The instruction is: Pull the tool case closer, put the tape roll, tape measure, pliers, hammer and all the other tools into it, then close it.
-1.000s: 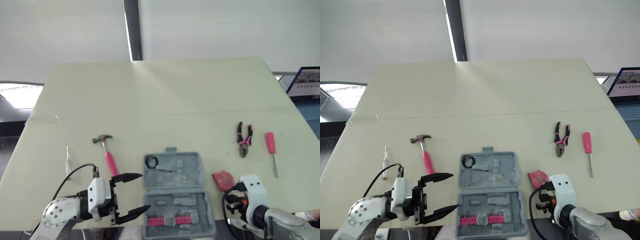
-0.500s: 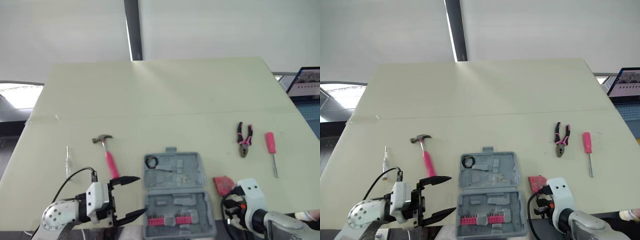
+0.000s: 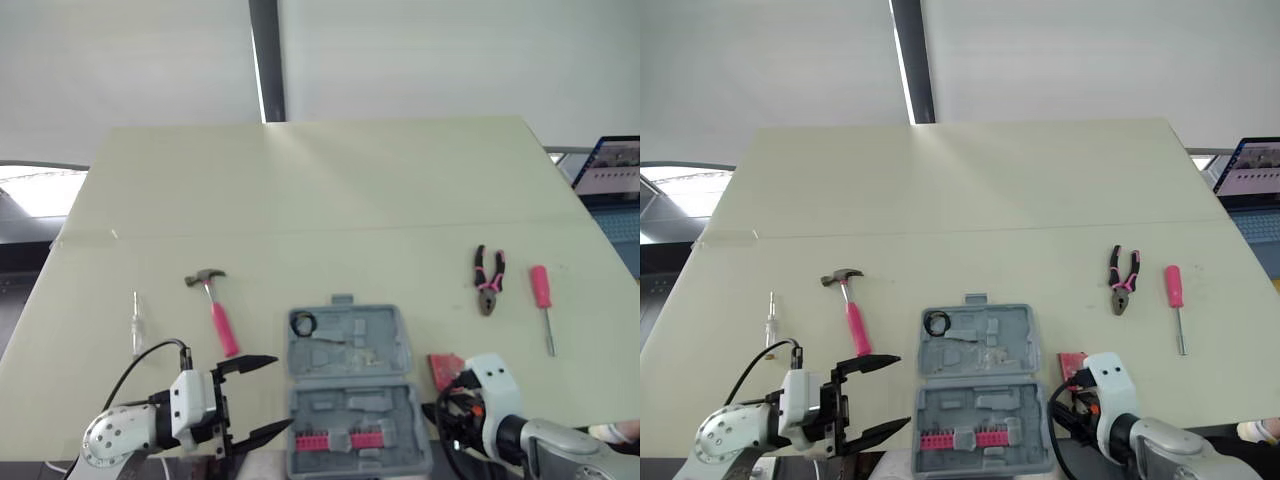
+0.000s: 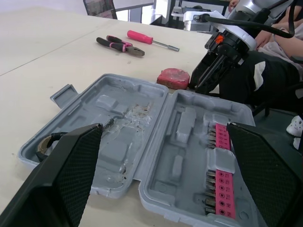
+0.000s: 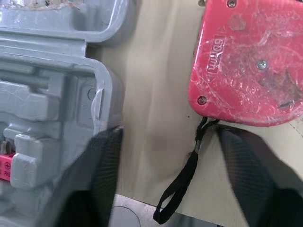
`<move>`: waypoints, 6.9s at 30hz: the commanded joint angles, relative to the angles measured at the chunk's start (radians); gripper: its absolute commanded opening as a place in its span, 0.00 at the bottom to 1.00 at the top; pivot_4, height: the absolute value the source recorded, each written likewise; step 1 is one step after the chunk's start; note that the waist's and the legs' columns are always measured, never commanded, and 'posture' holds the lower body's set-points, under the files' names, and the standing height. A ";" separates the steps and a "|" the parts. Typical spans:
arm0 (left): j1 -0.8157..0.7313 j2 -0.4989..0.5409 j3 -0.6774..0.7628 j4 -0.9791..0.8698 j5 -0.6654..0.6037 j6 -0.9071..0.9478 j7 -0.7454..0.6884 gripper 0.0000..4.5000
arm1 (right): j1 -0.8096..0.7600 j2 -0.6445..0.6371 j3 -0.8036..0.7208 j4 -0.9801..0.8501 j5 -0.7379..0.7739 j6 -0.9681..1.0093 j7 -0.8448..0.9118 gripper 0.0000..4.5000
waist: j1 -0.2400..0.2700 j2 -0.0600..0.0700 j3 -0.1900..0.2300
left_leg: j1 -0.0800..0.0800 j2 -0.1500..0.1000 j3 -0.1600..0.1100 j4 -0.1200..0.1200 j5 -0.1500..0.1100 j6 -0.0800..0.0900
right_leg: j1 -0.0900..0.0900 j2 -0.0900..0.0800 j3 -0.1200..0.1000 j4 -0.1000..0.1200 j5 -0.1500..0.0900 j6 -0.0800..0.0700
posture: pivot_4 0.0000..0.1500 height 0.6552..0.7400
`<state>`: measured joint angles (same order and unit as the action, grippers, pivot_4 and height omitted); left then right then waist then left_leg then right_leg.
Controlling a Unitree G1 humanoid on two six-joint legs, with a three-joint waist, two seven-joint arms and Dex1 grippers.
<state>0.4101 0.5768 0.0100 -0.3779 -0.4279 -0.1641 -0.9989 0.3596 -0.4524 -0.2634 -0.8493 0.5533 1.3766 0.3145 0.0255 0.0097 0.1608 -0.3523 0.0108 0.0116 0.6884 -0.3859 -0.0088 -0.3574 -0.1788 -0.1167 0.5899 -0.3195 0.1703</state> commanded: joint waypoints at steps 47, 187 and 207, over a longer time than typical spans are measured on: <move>0.075 0.045 -0.014 -0.105 0.011 -0.011 -0.024 1.00 | -0.212 -0.536 0.133 0.785 -0.314 -1.473 0.988 0.99 | -0.002 0.001 0.003 | 0.001 0.001 0.002 0.001 0.000 0.000 | 0.002 0.000 -0.001 -0.002 0.000 0.001 | 1.00 0.97; 0.131 -0.023 0.046 -0.126 0.051 0.059 0.139 1.00 | -1.249 -0.252 1.193 0.493 -1.072 -0.475 1.021 0.65 | -0.030 0.004 0.005 | -0.003 0.001 -0.001 0.003 -0.001 -0.002 | -0.003 0.000 -0.004 0.000 0.000 0.000 | 1.00 0.97; 0.137 -0.024 0.039 -0.130 0.054 0.056 0.139 1.00 | -1.216 -0.241 1.207 0.499 -1.118 -0.479 1.037 0.65 | -0.030 0.004 0.005 | -0.003 0.001 -0.001 0.003 -0.001 -0.002 | -0.003 0.000 -0.004 0.000 0.000 0.000 | 1.00 0.97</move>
<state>0.5333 0.5565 0.0526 -0.4921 -0.3776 -0.0880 -0.8620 -0.8546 -0.6969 0.9412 -0.3383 -0.5504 0.9000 1.3299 -0.0046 0.0139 0.1654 -0.3553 0.0122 0.0108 0.6912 -0.3871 -0.0106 -0.3601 -0.1784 -0.1204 0.5897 -0.3194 0.1706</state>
